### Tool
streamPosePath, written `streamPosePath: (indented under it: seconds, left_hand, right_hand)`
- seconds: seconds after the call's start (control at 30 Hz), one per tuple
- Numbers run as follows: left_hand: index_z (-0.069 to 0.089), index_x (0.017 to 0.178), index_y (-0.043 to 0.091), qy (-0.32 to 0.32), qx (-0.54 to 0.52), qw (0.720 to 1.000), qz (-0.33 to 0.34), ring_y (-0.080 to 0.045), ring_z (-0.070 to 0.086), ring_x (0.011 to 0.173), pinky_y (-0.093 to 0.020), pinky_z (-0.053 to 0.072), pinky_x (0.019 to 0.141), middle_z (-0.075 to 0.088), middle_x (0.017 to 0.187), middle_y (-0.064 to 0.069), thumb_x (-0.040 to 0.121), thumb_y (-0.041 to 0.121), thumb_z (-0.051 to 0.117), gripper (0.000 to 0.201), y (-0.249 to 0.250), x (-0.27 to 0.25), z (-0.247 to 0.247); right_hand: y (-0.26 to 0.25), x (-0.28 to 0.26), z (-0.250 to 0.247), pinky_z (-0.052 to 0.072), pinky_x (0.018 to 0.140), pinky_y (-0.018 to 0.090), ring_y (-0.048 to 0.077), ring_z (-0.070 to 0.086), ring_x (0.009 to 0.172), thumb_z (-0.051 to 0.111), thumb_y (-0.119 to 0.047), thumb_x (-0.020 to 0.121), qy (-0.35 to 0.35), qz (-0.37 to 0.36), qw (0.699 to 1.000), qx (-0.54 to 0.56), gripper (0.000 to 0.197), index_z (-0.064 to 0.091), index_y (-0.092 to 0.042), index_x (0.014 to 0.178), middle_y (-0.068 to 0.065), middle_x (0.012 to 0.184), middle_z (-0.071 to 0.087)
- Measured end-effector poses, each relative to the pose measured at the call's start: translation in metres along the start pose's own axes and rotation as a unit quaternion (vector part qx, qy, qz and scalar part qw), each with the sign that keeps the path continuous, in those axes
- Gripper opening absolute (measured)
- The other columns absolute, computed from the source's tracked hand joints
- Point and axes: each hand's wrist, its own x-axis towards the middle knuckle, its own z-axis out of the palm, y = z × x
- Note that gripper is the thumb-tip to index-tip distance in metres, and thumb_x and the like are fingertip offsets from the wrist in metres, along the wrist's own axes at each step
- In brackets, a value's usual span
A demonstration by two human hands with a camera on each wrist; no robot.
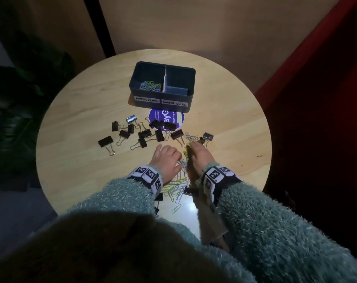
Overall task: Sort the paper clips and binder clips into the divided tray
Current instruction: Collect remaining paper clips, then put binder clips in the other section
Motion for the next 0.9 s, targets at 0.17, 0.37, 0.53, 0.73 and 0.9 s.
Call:
streamPosePath:
  seconds: [0.17, 0.37, 0.53, 0.73, 0.9]
  left_hand:
    - [0.026, 0.145, 0.024, -0.028, -0.012, 0.999, -0.045, -0.022, 0.016, 0.144, -0.047, 0.006, 0.118, 0.02, 0.155, -0.001, 0.092, 0.045, 0.047, 0.061, -0.015, -0.009, -0.001]
    - [0.025, 0.145, 0.03, -0.025, -0.077, 0.981, -0.178, -0.027, 0.027, 0.136, -0.046, 0.032, 0.11, 0.022, 0.151, -0.007, 0.09, 0.039, 0.054, 0.063, -0.048, -0.037, -0.019]
    - [0.034, 0.137, 0.028, -0.082, -0.075, 0.97, -0.215, -0.024, 0.038, 0.121, -0.04, 0.047, 0.093, 0.037, 0.132, -0.007, 0.086, 0.04, 0.053, 0.056, -0.051, -0.051, -0.017]
    - [0.016, 0.147, 0.03, -0.063, -0.124, 0.973, -0.182, -0.023, 0.033, 0.128, -0.04, 0.045, 0.098, 0.028, 0.142, -0.006, 0.081, 0.043, 0.063, 0.083, -0.028, -0.048, -0.008]
    - [0.012, 0.148, 0.036, -0.077, -0.069, 0.992, -0.073, -0.024, 0.018, 0.14, -0.047, 0.029, 0.112, 0.012, 0.155, 0.002, 0.086, 0.038, 0.06, 0.079, -0.018, -0.043, 0.002]
  right_hand:
    - [-0.001, 0.033, -0.004, 0.021, 0.117, 0.046, 0.029, 0.017, 0.144, 0.04, -0.019, 0.097, -0.08, 0.027, 0.99, -0.113, 0.055, 0.019, -0.013, 0.148, 0.004, 0.158, 0.016]
    - [0.013, 0.01, -0.002, 0.038, 0.102, 0.043, 0.027, 0.045, 0.121, 0.042, -0.009, 0.092, 0.002, 0.046, 0.986, -0.161, 0.039, 0.053, -0.019, 0.128, 0.005, 0.132, 0.055]
    - [-0.009, -0.012, 0.02, 0.04, 0.102, 0.037, 0.025, 0.047, 0.115, 0.048, -0.015, 0.093, -0.046, -0.031, 0.994, -0.089, 0.034, 0.057, -0.017, 0.126, 0.006, 0.126, 0.058]
    - [-0.004, -0.008, 0.006, 0.041, 0.103, 0.039, 0.026, 0.049, 0.113, 0.056, -0.02, 0.091, 0.049, 0.132, 0.99, 0.02, 0.02, 0.063, -0.015, 0.109, 0.008, 0.117, 0.056]
    - [0.027, -0.018, -0.013, 0.044, 0.094, 0.043, 0.029, 0.047, 0.109, 0.056, -0.025, 0.089, 0.042, 0.298, 0.95, -0.088, 0.035, 0.049, -0.013, 0.121, 0.014, 0.118, 0.047]
